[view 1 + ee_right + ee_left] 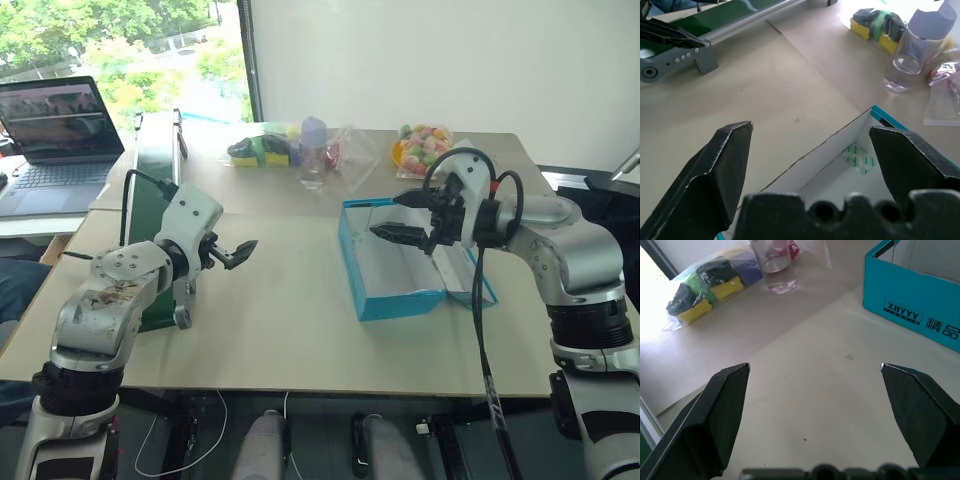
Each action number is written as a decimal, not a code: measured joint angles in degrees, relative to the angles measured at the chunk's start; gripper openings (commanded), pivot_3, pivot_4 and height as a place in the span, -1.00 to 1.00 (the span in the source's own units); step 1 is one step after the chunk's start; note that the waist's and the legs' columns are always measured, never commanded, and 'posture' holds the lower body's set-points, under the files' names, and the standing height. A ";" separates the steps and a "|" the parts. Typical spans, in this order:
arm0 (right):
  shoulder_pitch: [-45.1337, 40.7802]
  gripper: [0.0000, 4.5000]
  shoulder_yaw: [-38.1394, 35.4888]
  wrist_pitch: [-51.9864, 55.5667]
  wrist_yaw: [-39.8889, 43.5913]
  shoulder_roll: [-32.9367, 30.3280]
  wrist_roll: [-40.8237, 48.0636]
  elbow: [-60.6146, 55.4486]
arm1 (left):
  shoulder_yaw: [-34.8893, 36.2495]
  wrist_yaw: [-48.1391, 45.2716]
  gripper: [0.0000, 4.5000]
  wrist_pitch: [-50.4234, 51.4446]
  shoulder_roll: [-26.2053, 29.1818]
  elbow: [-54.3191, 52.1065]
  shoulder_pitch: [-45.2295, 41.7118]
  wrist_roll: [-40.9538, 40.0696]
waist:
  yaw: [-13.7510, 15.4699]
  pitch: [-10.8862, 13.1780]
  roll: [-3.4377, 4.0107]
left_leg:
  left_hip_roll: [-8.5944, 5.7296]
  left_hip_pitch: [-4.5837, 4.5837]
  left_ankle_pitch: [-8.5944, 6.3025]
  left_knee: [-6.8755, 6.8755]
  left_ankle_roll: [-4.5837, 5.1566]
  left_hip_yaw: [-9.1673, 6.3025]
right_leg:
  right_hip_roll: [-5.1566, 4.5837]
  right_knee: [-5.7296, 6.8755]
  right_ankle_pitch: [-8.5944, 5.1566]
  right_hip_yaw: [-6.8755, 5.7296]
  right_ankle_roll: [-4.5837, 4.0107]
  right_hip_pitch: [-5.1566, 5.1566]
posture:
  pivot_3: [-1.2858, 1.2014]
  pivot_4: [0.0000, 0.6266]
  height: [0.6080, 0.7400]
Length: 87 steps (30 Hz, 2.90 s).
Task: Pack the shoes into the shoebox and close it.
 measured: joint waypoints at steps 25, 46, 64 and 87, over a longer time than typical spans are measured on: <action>-4.18 0.98 4.02 -12.13 -6.98 18.01 -5.82 13.13 | 12.83 30.75 1.00 3.92 -20.51 -0.73 0.12 7.00 | -0.01 -0.03 -0.08 | -0.01 0.03 0.01 0.15 0.02 -0.02 | 0.04 0.08 0.10 0.01 0.09 0.12 | 0.03 -0.52 0.98; -2.98 0.98 5.27 -12.04 -6.28 18.53 -5.92 13.37 | 13.50 32.80 1.00 -0.72 -18.94 5.49 -0.80 9.44 | -0.44 -0.03 -0.08 | 0.04 0.03 0.01 0.12 0.01 -0.01 | 0.07 0.08 0.12 0.00 0.06 0.07 | 0.03 -0.52 0.98; -4.81 0.98 8.11 -17.68 -0.38 21.52 -8.43 17.89 | 22.96 32.19 1.00 -12.60 -15.74 18.82 2.78 8.83 | -0.62 -0.06 -0.12 | 0.13 0.03 -0.01 0.08 -0.02 0.07 | 0.06 0.07 0.17 -0.04 -0.01 0.01 | 0.03 -0.52 0.98; -2.17 1.00 8.01 -15.04 -2.02 21.06 -8.45 13.10 | 19.92 30.74 0.68 -21.04 -13.95 34.75 -5.77 8.75 | -0.73 -0.07 -0.13 | 0.31 0.03 -0.01 0.01 -0.03 0.31 | 0.09 0.04 0.21 -0.07 -0.06 -0.05 | 0.03 -0.52 0.98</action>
